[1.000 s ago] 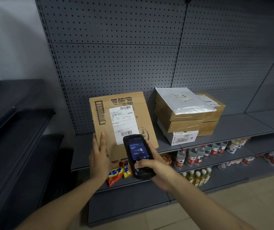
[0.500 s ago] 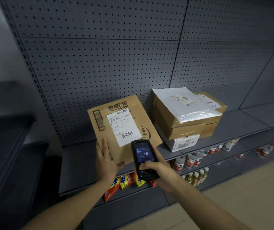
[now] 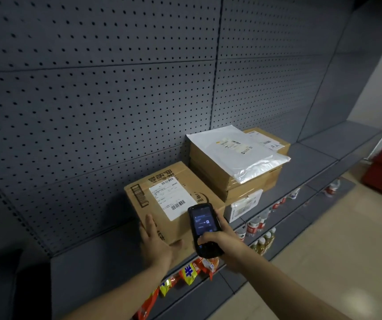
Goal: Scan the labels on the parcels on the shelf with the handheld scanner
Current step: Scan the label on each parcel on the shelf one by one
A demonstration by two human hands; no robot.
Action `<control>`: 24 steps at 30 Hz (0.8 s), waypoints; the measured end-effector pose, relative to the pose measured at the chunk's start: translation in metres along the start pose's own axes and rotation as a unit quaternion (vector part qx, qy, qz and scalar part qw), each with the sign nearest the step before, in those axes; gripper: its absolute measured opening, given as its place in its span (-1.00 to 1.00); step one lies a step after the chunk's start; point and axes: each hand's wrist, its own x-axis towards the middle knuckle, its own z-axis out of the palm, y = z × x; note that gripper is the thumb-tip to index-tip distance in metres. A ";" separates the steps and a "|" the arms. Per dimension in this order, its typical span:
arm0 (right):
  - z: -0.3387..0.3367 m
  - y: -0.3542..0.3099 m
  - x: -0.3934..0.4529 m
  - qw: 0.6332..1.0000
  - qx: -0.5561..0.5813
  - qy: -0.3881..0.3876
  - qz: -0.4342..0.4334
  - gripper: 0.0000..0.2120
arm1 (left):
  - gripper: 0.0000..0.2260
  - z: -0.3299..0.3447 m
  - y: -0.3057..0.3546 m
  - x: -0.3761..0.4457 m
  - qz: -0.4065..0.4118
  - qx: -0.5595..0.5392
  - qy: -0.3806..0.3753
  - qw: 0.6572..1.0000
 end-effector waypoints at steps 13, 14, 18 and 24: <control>-0.033 0.002 0.045 0.999 0.002 -0.014 0.030 -0.12 | 0.08 0.028 0.021 0.031 -0.037 0.063 -0.031 0.997; -0.035 0.004 0.048 0.999 0.004 -0.018 0.032 -0.13 | 0.08 0.030 0.021 0.032 -0.038 0.067 -0.031 0.997; -0.043 0.005 0.058 0.999 0.004 -0.018 0.036 -0.08 | 0.10 0.036 0.022 0.039 -0.038 0.063 -0.033 0.997; -0.052 0.003 0.068 0.998 -0.005 -0.028 0.050 -0.04 | 0.10 0.043 0.024 0.048 -0.041 0.042 -0.032 0.998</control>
